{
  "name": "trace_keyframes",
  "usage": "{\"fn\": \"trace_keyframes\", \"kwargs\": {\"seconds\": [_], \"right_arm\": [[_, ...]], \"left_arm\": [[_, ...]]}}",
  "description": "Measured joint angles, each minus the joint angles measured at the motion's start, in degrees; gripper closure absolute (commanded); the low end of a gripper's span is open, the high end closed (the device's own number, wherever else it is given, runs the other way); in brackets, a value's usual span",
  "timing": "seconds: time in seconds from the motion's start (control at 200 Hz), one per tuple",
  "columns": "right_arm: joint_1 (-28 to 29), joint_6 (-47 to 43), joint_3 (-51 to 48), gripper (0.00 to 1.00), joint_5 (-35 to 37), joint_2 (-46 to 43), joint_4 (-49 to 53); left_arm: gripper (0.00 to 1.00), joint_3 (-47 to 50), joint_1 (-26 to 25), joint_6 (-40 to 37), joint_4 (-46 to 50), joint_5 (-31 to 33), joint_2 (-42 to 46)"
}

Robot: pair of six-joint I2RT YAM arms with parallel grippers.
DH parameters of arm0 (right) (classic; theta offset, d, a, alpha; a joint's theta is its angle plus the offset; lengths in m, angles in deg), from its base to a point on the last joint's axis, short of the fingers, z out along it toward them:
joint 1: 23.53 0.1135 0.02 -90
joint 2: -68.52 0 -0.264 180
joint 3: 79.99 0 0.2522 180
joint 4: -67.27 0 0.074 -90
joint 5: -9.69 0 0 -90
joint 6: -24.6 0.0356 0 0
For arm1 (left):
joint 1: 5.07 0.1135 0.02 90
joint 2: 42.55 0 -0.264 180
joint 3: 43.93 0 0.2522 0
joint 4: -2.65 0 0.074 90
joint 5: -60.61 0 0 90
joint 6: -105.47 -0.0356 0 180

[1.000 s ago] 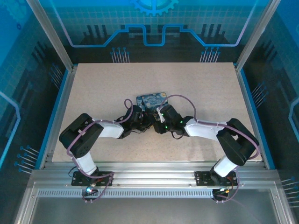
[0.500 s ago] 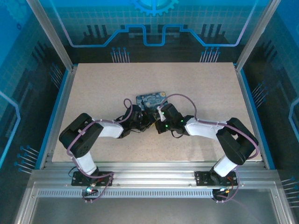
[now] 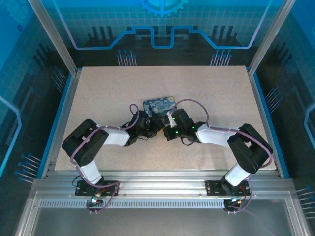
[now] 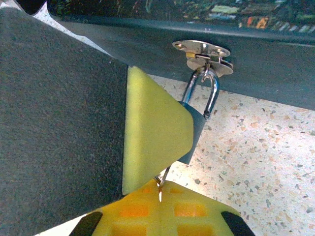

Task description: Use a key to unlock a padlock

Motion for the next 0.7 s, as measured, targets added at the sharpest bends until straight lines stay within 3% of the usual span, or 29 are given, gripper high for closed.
{"fn": "trace_keyframes", "kwargs": {"seconds": [0.465, 0.65, 0.7], "right_arm": [[0.02, -1.25, 0.00, 1.00, 0.24, 0.00, 0.04], [0.11, -2.38, 0.04, 1.00, 0.98, 0.00, 0.42], [0.17, -2.82, 0.20, 1.00, 1.29, 0.09, 0.70]], "left_arm": [[0.68, -0.13, 1.14, -0.94, -1.84, 0.15, -1.22], [0.70, -1.38, 1.29, -1.51, -2.19, 0.15, -2.56], [0.74, -1.73, 1.29, -1.55, -2.23, 0.15, -2.93]]}}
